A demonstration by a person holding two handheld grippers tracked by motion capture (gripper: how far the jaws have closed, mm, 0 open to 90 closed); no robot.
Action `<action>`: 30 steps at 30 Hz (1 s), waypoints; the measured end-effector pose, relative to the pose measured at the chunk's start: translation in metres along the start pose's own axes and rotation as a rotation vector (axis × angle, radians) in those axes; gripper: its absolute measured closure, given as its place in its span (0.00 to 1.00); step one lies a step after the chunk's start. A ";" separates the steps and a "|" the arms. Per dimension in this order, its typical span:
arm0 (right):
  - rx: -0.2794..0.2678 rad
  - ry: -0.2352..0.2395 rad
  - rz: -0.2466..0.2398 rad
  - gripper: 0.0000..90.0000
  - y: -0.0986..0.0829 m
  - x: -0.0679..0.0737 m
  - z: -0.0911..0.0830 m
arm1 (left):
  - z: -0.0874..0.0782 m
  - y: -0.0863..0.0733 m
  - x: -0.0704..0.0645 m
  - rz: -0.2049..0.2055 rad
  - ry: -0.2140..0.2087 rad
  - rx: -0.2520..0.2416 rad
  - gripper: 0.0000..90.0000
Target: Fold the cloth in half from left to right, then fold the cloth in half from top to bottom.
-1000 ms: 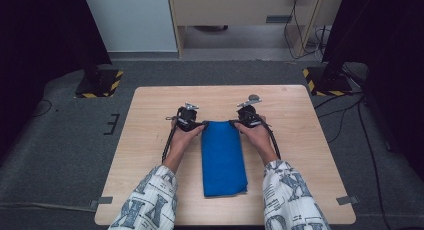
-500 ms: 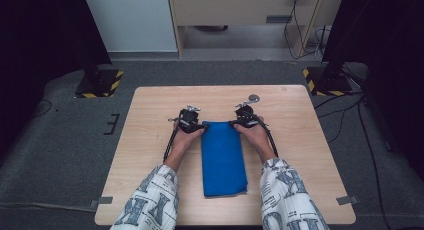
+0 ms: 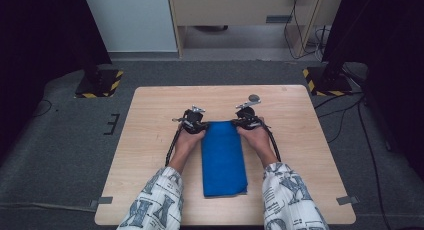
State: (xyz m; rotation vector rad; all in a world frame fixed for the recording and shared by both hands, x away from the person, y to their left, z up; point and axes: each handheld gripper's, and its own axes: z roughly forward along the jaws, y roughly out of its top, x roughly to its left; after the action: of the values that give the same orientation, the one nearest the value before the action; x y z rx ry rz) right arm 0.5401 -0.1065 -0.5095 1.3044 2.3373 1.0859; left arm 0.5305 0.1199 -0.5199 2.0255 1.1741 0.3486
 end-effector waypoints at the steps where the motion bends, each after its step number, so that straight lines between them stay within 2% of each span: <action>1: -0.005 0.001 0.000 0.97 0.000 0.000 -0.003 | -0.002 0.001 -0.001 0.002 0.000 -0.008 0.94; 6: -0.029 0.001 -0.001 0.97 0.002 0.001 -0.015 | -0.012 0.008 -0.004 -0.004 -0.006 -0.048 0.94; 10: -0.049 0.004 -0.003 0.97 0.005 0.000 -0.024 | -0.018 0.012 -0.007 0.010 -0.005 -0.069 0.94; 20: -0.081 0.003 0.001 0.97 0.012 -0.003 -0.036 | -0.025 0.025 -0.012 0.027 -0.005 -0.089 0.95; 30: -0.112 0.002 -0.019 0.97 0.021 -0.002 -0.048 | -0.036 0.032 -0.014 0.038 0.003 -0.121 0.96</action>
State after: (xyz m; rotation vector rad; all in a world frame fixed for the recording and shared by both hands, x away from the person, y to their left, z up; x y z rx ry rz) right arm 0.5284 -0.1243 -0.4620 1.2384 2.2499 1.1940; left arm 0.5231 0.1158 -0.4705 1.9450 1.0905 0.4312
